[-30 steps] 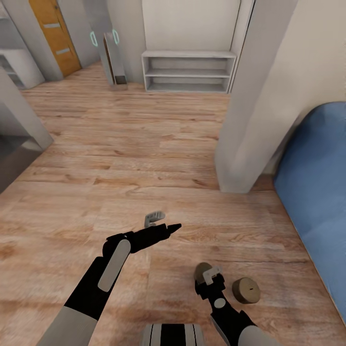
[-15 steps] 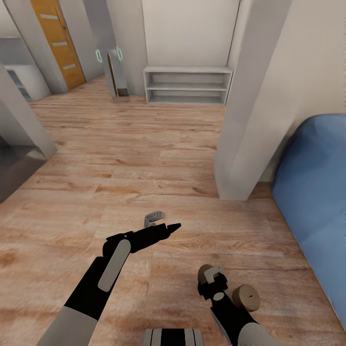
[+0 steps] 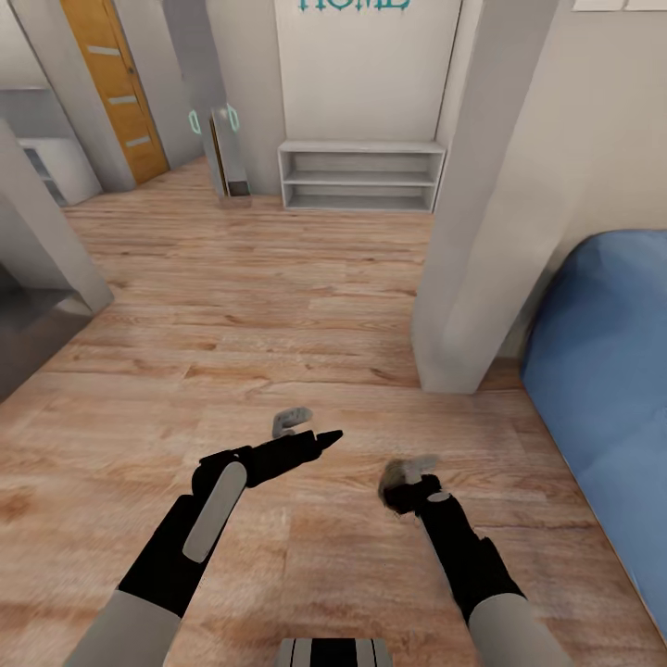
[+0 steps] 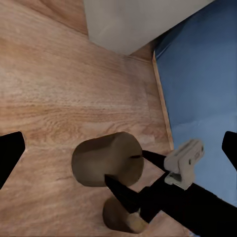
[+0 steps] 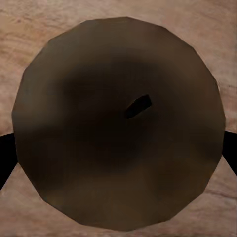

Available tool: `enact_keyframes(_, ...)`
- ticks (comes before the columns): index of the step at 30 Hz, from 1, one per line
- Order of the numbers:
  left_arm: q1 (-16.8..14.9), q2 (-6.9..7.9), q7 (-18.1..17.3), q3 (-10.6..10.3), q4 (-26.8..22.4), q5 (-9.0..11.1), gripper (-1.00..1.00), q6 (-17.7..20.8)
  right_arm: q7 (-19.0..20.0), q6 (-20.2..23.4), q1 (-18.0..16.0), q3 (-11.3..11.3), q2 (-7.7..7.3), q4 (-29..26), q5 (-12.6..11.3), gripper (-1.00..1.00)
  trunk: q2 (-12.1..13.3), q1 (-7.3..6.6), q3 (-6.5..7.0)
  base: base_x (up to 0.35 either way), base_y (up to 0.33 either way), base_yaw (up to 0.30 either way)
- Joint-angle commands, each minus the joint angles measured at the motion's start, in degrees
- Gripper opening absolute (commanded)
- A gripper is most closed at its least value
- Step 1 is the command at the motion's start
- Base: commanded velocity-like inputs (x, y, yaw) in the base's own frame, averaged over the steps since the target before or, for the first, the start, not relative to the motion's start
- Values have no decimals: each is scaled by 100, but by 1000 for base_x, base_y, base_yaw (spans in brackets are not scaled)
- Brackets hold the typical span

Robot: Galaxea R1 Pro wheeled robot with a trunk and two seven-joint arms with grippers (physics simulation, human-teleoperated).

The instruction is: Place each of the two pumpkins and all three candles from the living room inside a cabinet in the living room (use any cabinet), then make sure every cabinet is closed, and position the cauldron so it is next to a table in the living room.

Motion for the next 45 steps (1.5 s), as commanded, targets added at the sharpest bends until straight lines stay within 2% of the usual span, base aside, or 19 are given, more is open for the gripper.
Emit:
enact_keyframes(1, 0, 25, -3, 1, -5, 5, 100, -52, 174, 119, 4, -100, -10, -132, -33, -100, 0, 0, 0, 0, 0, 0)
enact_keyframes(5, 0, 125, -10, 17, -39, 7, 100, -147, 656, 419, 7, -295, -42, -518, -51, -100, 0, 0, 0, 0, 0, 0)
enact_keyframes(11, -12, 567, -32, 108, -293, 22, 100, -120, 822, 942, 8, -333, -53, -1114, -65, -100, 0, 0, 0, 0, 0, 0)
enact_keyframes(13, -22, 860, -37, 208, -510, 45, 100, -35, 903, 1095, 8, -335, -49, -1310, -68, -100, 0, 0, 0, 0, 0, 0)
enact_keyframes(15, -27, 1347, -115, 266, -727, 66, 100, 269, 956, 1250, 8, -337, -46, -1553, -68, -100, 0, 0, 0, 0, 0, 0)
enact_keyframes(16, -32, 1509, -204, 276, -758, 68, 100, 416, 963, 1273, 8, -337, -44, -1640, -69, -100, 0, 0, 0, 0, 0, 0)
enact_keyframes(20, -42, 2073, -899, 364, -796, 52, 100, 842, 973, 1318, 8, -346, -32, -1827, -69, -100, 0, 0, 0, 0, 0, 0)
enact_keyframes(21, -40, 2350, -1269, 374, -793, 40, 100, 910, 974, 1324, 8, -341, -22, -1859, -69, -100, 0, 0, 0, 0, 0, 0)
enact_keyframes(25, -32, 2770, -1636, 345, -777, 30, 100, 952, 982, 1327, 8, -338, 4, -2003, -73, -100, 0, 0, 0, 0, 0, 0)
enact_keyframes(28, -28, 2887, -1695, 248, -752, 20, 100, 963, 983, 1329, 8, -338, 13, -2151, -77, -100, 0, 0, 0, 0, 0, 0)
enact_keyframes(30, -27, 2930, -1703, -40, -740, -7, 100, 965, 982, 1334, 8, -338, 15, -2224, -75, -100, 0, 0, 0, 0, 0, 0)
enact_keyframes(32, -27, 2996, -1706, -637, -731, -356, 100, 966, 978, 1336, 8, -332, 18, -2362, -71, -100, 0, 0, 0, 0, 0, -10)
enact_keyframes(33, -27, 3002, -1708, -811, -730, -552, 100, 966, 977, 1336, 8, -331, 21, -2411, -70, -100, 0, 0, 3, 0, 0, -74)
enact_keyframes(35, -27, 2993, -1709, -1111, -728, -995, 100, 967, 976, 1343, 8, -329, 27, -2472, -69, -100, 0, 0, 12, 0, 0, -144)
enact_keyframes(37, -27, 2987, -1714, -1306, -726, -1226, 100, 965, 975, 1345, 8, -324, 32, -2485, -74, -100, 0, 0, 24, 0, 0, -190)
enact_keyframes(39, -22, 2978, -1709, -1449, -721, -1308, 100, 960, 975, 1345, 8, -321, 35, -2482, -77, -100, 0, 0, 37, 0, 0, -206)
enact_keyframes(40, -21, 2969, -1709, -1514, -720, -1323, 100, 959, 975, 1346, 8, -321, 35, -2483, -77, -100, 0, 0, 43, 0, 0, -209)
enact_keyframes(43, -18, 2805, -1696, -2176, -718, -1379, 100, 951, 982, 1346, 8, -320, 42, -2484, -78, -100, 0, 0, 63, 0, 0, -212)
enact_keyframes(45, -18, 2630, -1691, -2470, -716, -1667, 100, 950, 982, 1346, 8, -320, 43, -2480, -73, -100, 0, 0, 77, 0, 0, -212)
